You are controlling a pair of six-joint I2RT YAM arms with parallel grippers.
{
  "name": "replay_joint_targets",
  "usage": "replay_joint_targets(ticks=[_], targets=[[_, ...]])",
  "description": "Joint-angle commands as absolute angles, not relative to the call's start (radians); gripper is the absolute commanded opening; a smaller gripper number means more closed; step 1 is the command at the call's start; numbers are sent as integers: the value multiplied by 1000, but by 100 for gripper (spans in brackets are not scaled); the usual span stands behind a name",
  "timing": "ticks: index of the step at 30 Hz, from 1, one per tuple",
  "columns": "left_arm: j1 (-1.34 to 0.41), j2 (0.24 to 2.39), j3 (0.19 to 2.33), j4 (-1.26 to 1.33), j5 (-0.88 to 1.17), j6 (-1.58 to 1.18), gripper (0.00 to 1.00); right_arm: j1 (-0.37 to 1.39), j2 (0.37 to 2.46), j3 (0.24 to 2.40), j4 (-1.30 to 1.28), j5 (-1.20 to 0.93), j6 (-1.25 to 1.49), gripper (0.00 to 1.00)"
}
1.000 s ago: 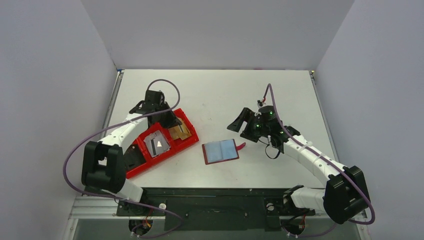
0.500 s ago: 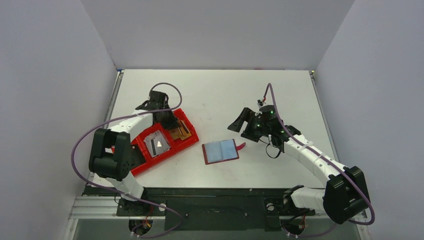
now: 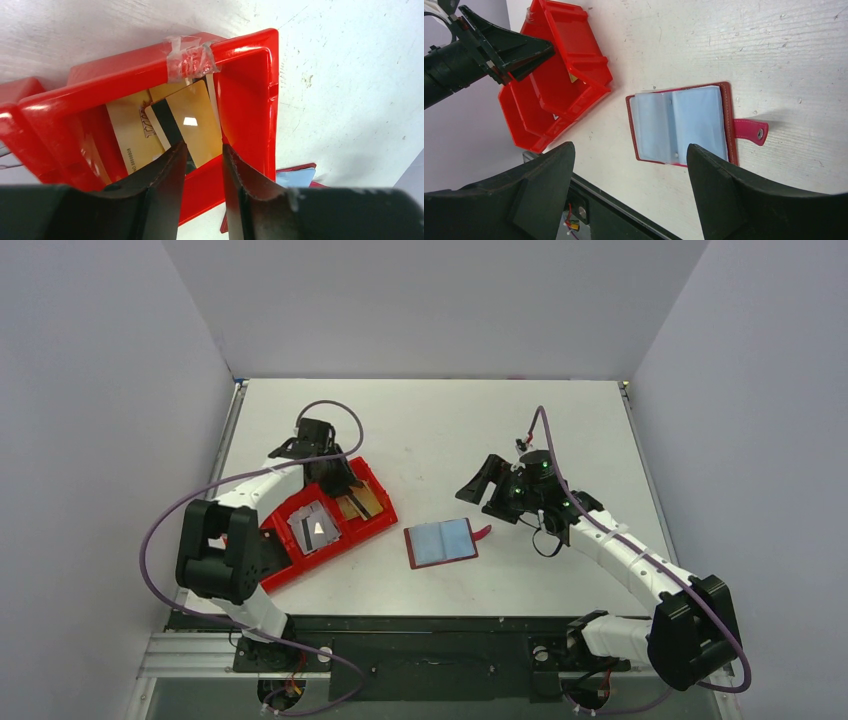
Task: Take the credit cards out of the card holder
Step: Place the credit card in the storage box.
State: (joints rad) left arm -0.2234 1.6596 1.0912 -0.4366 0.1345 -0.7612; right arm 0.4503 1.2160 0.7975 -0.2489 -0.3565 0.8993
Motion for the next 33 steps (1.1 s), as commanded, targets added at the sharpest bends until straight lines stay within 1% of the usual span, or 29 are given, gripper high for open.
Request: replay_joint_targets(ticks=[1,6,13,25,33], targets=[[-213,1578,1139,-478,95,-728,32,443,1197,814,-236,-359,885,78],[-211,1533,1145,-504,98,-719,45,443,1202,813,-235,-354,885,78],[-214,1485,1162,-536,115,-700,53,447,1213,813,-233,-343,888,78],[-252,1424,1167,-570,130,-691,55,481,1235,815,-239,-303,887,78],[-332,1397,1156,-566,115,-713,56,537,1260,828,-249,-250,867,78]])
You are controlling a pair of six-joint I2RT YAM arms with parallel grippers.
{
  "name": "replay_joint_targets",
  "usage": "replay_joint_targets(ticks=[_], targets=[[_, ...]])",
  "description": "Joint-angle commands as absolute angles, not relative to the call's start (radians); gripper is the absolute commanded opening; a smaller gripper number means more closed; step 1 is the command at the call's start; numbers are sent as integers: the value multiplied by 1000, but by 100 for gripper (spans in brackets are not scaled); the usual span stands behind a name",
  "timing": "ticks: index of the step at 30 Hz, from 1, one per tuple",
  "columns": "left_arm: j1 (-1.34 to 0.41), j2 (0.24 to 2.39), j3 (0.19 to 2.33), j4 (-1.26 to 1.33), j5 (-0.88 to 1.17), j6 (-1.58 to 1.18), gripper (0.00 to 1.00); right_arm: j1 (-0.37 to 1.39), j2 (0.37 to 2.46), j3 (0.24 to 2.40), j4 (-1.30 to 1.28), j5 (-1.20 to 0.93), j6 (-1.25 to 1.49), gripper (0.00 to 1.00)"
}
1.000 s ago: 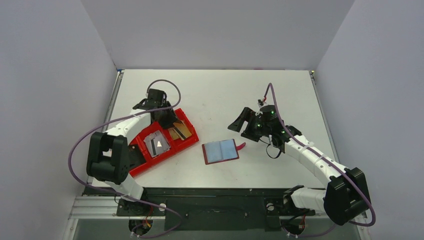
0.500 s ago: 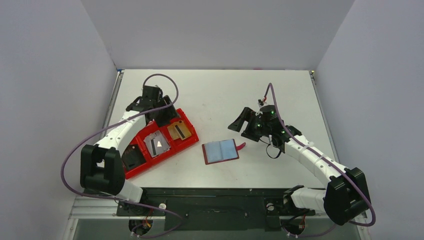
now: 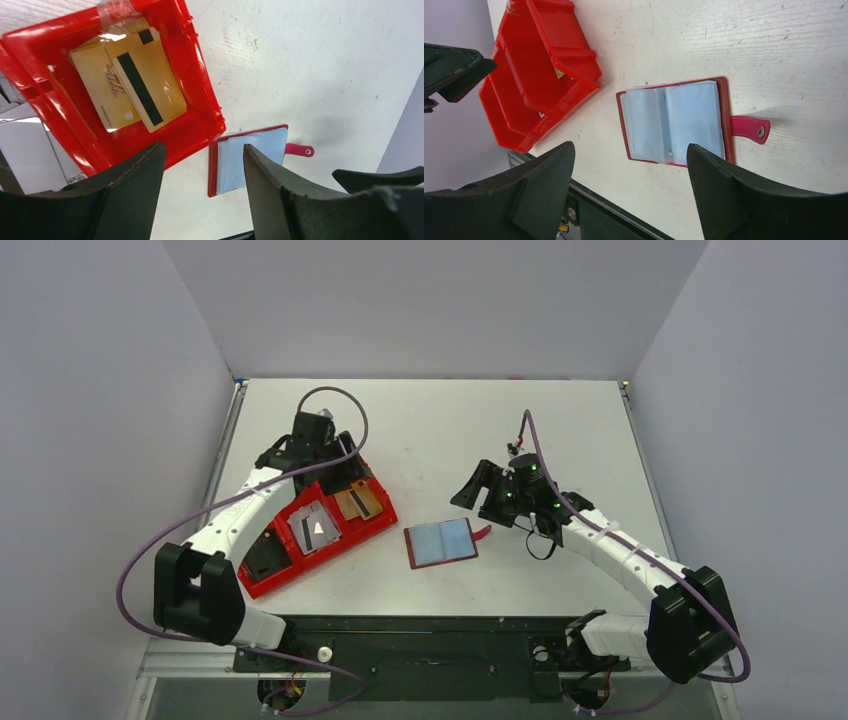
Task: Take the credit cards out of the card holder
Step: Place the credit card in the storage box, then remove the credit card from the card holder.
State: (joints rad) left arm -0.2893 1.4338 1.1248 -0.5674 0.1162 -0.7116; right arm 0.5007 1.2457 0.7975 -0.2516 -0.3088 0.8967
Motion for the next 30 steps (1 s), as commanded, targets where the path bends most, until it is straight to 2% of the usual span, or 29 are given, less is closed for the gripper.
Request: replay_joint_targets(ticks=[1,10,17,30], targets=[[-341,1395,1154,-564,111,-715,56,544,1262,831,-254,-241,865,78],[-435,1372,1119,-547,82,-739,56,652,1321,863,-325,-87,822,77],[-443,1363,1102,-547,71,-732,56,763,1421,926,-387,50,790,75],[-442,1367,1112,-569,65,-714,56,886,1634,1054,-446,124,735,58]])
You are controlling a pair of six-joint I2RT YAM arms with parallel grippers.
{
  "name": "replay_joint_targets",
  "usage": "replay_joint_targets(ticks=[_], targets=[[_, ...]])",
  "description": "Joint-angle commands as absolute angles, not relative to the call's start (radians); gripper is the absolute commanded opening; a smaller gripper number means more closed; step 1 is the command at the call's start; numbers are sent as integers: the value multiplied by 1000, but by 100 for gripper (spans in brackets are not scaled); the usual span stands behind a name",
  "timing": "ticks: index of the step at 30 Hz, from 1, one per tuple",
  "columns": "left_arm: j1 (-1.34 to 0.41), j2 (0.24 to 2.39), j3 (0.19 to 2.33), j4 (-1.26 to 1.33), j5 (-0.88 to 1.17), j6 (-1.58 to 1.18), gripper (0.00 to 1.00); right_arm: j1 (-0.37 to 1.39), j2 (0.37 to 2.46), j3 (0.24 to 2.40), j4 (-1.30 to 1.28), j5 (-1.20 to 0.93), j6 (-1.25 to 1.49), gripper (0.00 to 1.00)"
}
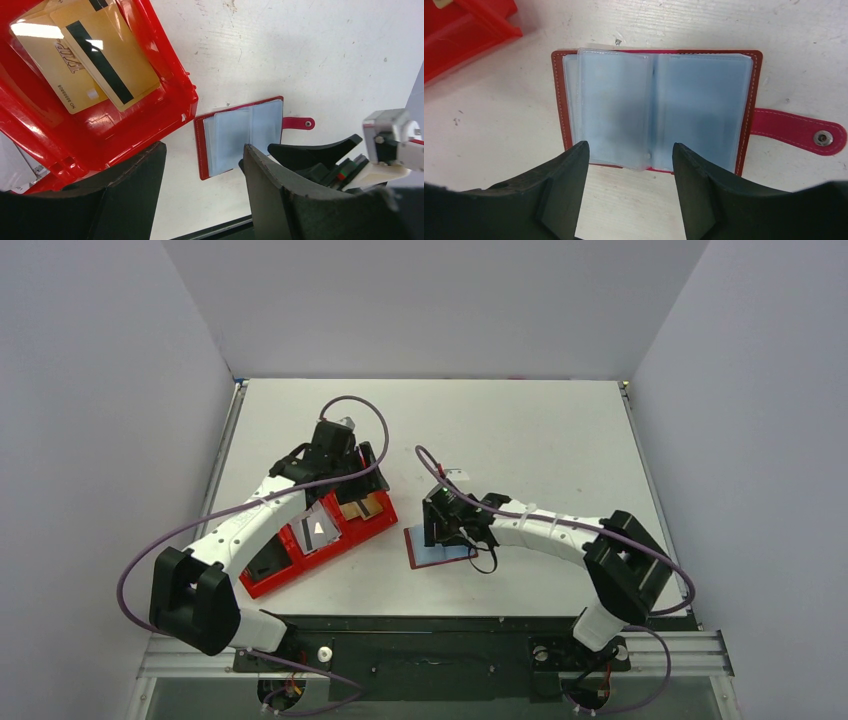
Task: Take the credit cards out of the card holder
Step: Remove the credit card from the card holder.
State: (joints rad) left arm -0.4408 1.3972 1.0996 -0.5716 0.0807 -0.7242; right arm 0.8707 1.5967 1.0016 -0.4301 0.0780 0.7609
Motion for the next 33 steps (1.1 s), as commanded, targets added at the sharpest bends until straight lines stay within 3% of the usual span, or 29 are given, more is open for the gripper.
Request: replay_joint_targets(ticks=[1,15,23,27,33], targets=[[-442,1369,1113,-569,65,-713,56,891,1652,1063,-446,123,731,57],[-442,1379,1113,-572,66,-709,56,910,1746,1110,-444,119,720,49],[-442,1383,1112,-567,71,-708,56,915,1787,1118,-443,117,718,39],[-442,1389,1114,-569,74,-702,56,915,1794,1110,-443,119,720,30],[-443,1399,1115,-569,90,-696,56,895,1786,1066,-434,114,734,6]])
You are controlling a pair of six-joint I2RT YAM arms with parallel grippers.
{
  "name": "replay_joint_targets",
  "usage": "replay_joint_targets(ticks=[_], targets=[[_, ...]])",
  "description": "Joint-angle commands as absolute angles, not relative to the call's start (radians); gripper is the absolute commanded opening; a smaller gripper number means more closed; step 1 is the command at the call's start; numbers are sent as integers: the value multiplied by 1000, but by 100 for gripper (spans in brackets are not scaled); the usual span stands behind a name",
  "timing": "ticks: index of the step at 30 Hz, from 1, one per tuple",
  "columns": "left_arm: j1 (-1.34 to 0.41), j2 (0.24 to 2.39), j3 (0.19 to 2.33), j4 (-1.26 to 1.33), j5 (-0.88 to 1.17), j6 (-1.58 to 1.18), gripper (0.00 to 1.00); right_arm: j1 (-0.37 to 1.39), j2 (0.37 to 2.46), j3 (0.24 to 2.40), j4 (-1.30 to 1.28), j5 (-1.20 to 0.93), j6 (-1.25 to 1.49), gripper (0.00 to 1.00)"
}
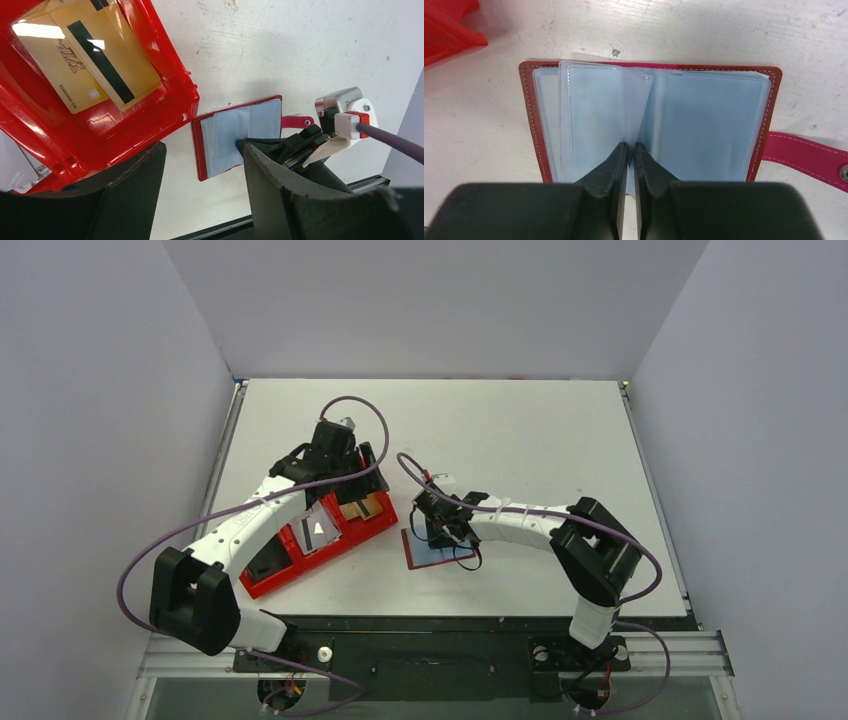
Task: Take the credit cards out of the card holder
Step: Remove the credit card from the card holder.
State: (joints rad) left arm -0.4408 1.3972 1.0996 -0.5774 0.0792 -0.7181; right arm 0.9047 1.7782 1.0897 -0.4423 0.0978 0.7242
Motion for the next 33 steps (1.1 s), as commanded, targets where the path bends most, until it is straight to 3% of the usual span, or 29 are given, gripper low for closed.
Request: replay_joint_targets(ticks=[1,17,33], targets=[[-443,1402,1115,-569,93,-693,56,891,1785,1055,-428,112,736,2],[-510,1456,1122,-565,113,-685,49,760,1752,862,-159,-216,778,0],[-681,1599,1077,-493,98,-751,45,712,1796,800,-72,-275,811,0]])
